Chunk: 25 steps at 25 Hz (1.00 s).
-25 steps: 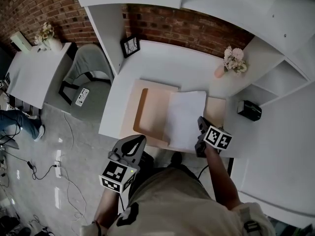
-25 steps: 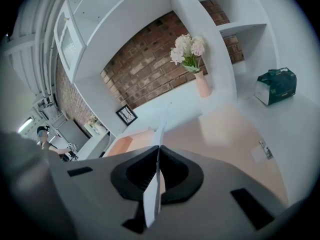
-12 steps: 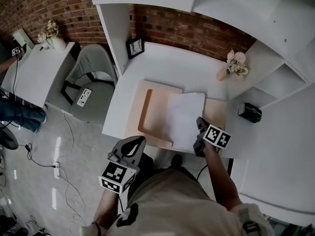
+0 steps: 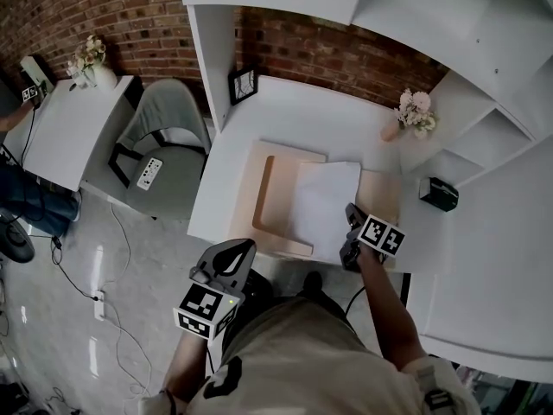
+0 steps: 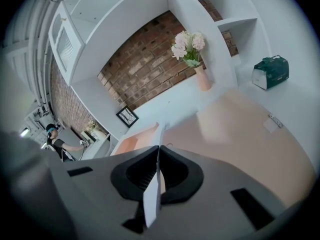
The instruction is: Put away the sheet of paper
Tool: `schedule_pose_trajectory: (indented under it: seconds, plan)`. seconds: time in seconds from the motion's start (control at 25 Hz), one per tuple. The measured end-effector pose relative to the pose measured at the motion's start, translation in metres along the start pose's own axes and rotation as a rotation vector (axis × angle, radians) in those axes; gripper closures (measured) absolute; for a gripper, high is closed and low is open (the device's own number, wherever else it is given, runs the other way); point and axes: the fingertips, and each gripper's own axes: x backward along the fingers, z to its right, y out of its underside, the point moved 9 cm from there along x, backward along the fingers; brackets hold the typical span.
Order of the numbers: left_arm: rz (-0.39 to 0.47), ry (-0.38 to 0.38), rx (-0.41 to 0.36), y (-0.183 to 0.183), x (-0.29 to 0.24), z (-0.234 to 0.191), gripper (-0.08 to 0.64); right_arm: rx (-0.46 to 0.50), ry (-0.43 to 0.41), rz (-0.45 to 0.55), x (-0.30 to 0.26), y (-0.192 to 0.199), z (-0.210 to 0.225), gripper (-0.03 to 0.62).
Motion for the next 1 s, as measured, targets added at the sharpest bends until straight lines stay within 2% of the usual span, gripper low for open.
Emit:
schedule_pose_trajectory:
  seconds: [0.36,0.68,1.0]
  plan:
    - [-0.005,0.011,-0.008,0.002,0.006,-0.003,0.543,-0.092,-0.019,0.016,-0.006,0.004,0.001,0.565]
    - [-0.043,-0.017,0.015,-0.003,-0.012,0.004,0.543,-0.207,-0.07,-0.036,-0.025,0.006,0.016,0.565]
    - [-0.061,-0.032,0.025,-0.01,-0.033,0.007,0.543,-0.269,-0.1,-0.09,-0.047,0.01,0.021,0.565]
